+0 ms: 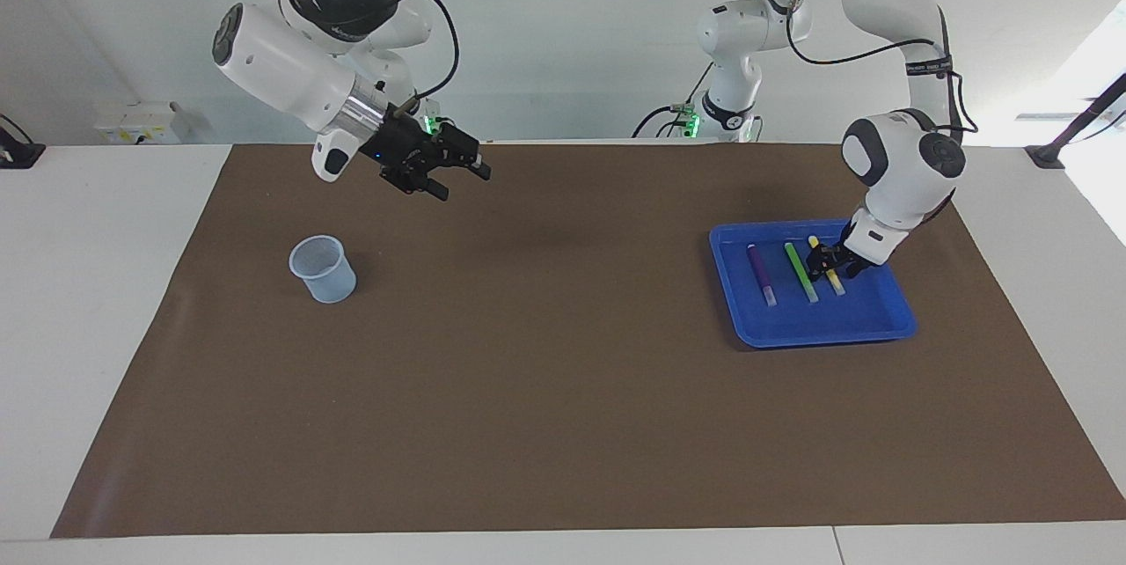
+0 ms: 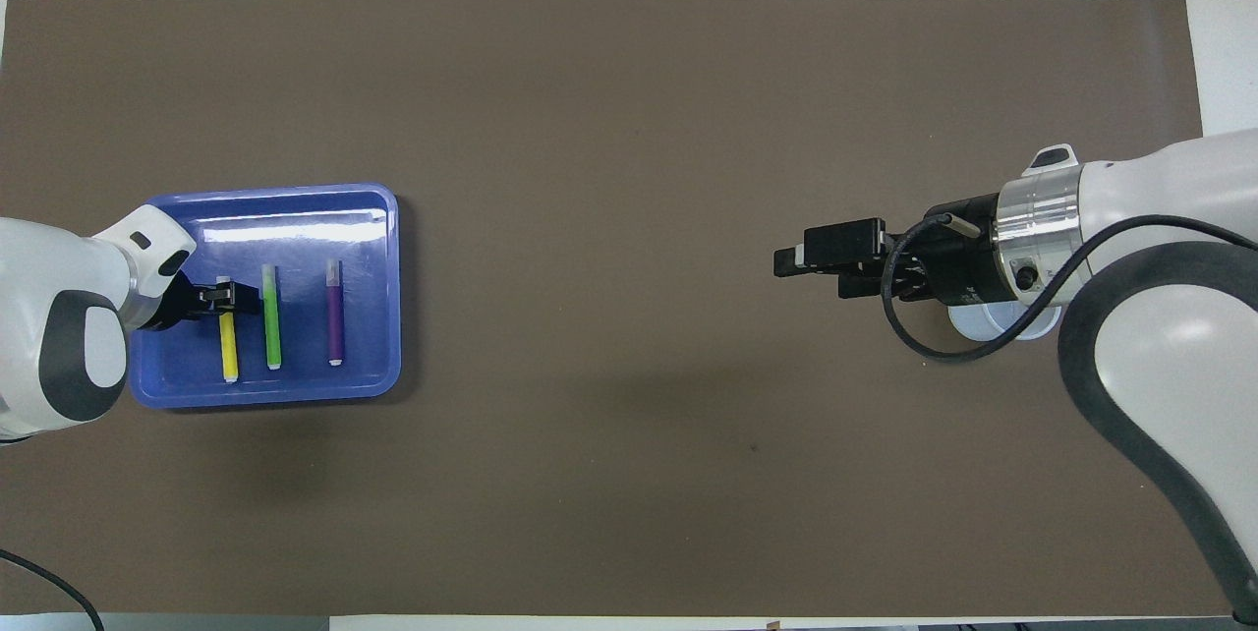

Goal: Transfer and insert pens with both arms
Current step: 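Grasp the yellow pen with the left gripper while the right gripper advances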

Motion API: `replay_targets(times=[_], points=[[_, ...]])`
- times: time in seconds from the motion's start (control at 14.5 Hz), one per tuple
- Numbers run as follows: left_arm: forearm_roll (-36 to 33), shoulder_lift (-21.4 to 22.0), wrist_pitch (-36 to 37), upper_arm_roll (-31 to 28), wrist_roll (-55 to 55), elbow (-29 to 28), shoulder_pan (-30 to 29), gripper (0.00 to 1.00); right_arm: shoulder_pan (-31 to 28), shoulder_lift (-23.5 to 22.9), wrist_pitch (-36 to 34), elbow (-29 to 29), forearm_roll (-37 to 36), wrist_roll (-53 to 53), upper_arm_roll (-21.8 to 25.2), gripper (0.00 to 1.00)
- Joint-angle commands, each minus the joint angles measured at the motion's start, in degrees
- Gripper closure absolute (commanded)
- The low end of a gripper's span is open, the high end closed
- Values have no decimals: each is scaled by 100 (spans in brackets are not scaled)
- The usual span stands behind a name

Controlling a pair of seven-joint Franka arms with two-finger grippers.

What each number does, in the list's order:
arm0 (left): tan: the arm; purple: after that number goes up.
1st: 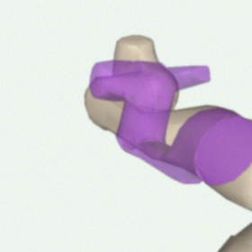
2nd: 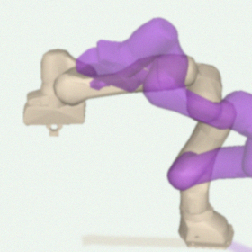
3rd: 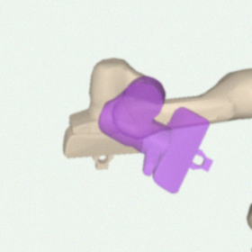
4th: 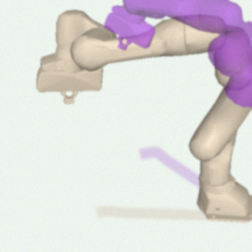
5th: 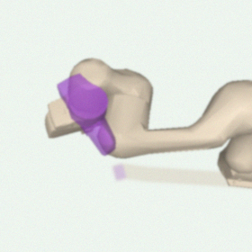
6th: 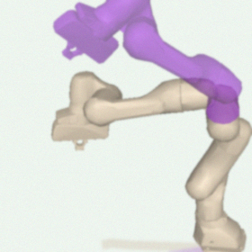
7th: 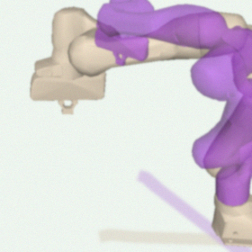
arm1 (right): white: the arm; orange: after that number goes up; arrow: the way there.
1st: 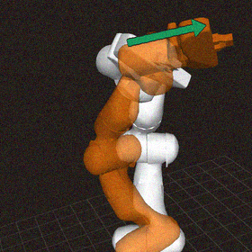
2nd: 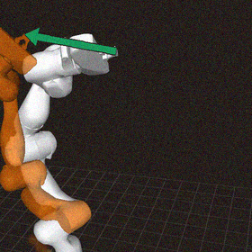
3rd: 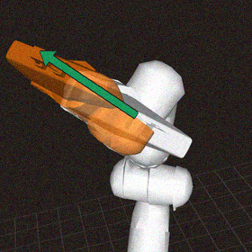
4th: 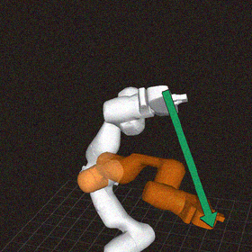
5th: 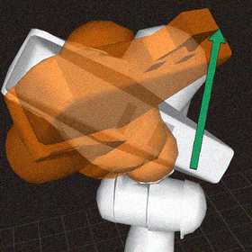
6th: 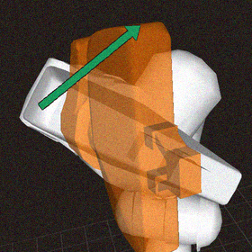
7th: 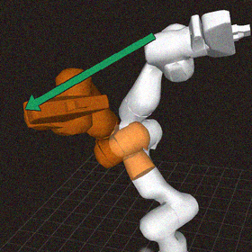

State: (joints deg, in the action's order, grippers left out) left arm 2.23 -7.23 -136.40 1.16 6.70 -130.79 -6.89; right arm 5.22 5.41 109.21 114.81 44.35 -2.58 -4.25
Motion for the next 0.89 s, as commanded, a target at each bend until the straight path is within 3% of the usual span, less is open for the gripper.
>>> replay_targets(times=[0.0,0.14,0.48,0.83], points=[[-127,-15,61,-46,-125,36,48,31,216,-84,485,146,432,12,-6,0],[-127,-15,61,-37,-125,45,48,47,225,-180,811,164,784,47,-6,0],[-136,-41,61,-46,-116,80,22,100,576,-225,1435,304,1093,82,-6,0],[-136,-59,88,-37,-125,159,-14,100,577,-348,1445,296,1796,266,-6,0]])
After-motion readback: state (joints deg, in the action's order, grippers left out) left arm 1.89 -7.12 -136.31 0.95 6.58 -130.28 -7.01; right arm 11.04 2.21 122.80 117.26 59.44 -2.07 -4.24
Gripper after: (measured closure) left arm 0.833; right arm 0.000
